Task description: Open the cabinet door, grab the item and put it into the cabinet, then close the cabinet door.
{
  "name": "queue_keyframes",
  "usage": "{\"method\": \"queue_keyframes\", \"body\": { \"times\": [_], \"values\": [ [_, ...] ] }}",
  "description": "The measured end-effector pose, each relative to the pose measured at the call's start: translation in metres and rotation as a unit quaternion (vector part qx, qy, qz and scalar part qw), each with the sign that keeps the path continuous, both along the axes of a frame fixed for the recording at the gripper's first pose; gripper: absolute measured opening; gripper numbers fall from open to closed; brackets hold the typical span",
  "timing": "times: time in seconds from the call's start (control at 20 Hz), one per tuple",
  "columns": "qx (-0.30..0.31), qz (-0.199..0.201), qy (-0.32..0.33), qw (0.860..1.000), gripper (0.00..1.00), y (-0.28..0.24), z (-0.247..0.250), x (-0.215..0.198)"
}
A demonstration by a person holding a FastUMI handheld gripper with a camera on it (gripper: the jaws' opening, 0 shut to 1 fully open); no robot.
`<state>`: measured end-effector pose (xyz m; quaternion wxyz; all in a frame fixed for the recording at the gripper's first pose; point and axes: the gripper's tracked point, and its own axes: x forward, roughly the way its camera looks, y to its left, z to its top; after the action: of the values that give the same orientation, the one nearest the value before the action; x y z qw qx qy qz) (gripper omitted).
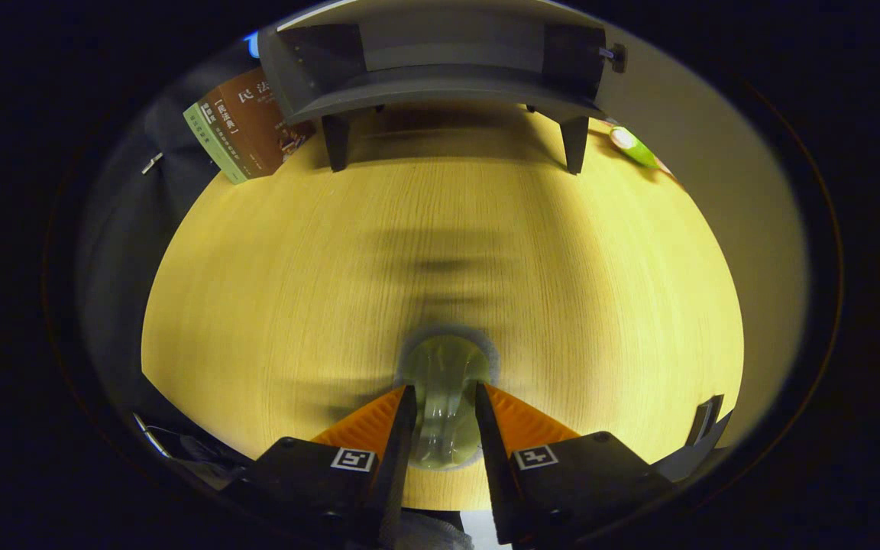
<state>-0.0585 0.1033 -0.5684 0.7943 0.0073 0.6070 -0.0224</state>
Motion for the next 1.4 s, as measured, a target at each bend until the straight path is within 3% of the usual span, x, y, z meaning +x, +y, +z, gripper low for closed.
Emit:
{"method": "queue_keyframes", "body": {
  "times": [0.05,0.15,0.4,0.65,0.9,1.1,1.25,1.4],
  "values": [
    [0.002,0.002,-0.005,1.000,0.51,-0.002,0.000,0.001],
    [-0.020,0.007,-0.005,1.000,0.24,-0.012,-0.003,0.008],
    [-0.009,0.021,0.008,1.000,0.24,-0.010,0.006,0.004],
    [-0.010,0.022,-0.057,0.998,0.24,-0.013,0.071,0.040],
    [-0.001,0.042,-0.177,0.983,0.24,0.001,0.186,0.121],
    [-0.009,0.057,-0.293,0.954,0.24,0.006,0.289,0.216],
    [-0.024,0.053,-0.350,0.935,0.24,0.001,0.336,0.283],
    [-0.012,0.040,-0.377,0.925,0.24,-0.007,0.362,0.334]
  ]
}}
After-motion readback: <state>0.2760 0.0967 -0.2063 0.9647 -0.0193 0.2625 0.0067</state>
